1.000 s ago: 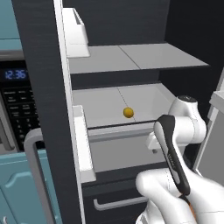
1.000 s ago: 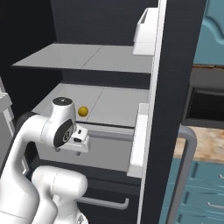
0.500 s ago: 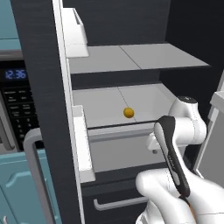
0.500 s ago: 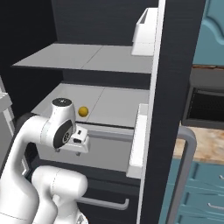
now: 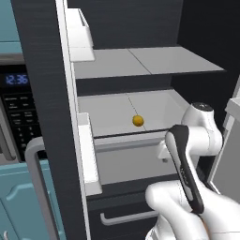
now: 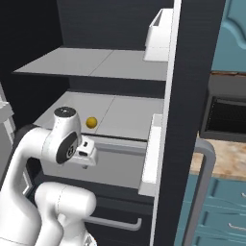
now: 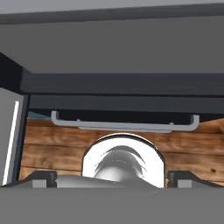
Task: Retrieve a lemon from the fridge and place it on the cutting board with the fish.
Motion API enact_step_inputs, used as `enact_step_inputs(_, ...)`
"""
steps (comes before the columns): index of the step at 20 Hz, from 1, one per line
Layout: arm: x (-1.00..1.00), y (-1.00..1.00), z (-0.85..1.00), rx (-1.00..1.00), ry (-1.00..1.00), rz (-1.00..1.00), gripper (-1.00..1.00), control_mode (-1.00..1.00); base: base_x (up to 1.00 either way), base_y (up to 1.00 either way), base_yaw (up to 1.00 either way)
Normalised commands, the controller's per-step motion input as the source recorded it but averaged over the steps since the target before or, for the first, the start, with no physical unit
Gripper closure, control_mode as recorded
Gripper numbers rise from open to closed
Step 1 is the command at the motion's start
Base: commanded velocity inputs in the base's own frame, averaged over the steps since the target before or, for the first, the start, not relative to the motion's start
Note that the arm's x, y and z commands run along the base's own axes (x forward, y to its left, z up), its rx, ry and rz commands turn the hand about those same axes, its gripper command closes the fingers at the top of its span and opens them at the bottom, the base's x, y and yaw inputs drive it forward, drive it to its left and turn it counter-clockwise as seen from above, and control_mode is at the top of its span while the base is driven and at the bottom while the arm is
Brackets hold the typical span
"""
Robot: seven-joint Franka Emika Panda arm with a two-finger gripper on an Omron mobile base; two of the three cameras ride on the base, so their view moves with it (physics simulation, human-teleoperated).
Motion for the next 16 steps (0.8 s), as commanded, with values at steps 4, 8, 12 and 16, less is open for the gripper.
enact_step_inputs(4,0.0,0.32,0.5,-0.04,-0.48,0.0,-1.0,-1.0,0.0,0.0,0.0)
enact_step_inputs(8,0.0,0.09,0.34,-0.02,-0.56,-0.04,-1.0,-1.0,0.0,0.0,0.0)
enact_step_inputs(12,-0.17,0.01,0.56,-0.06,-0.3,-0.11,-1.0,-1.0,0.0,0.0,0.0)
enact_step_inputs(16,0.05,0.1,0.18,-0.06,-0.38,-0.17,-1.0,-1.0,0.0,0.0,0.0)
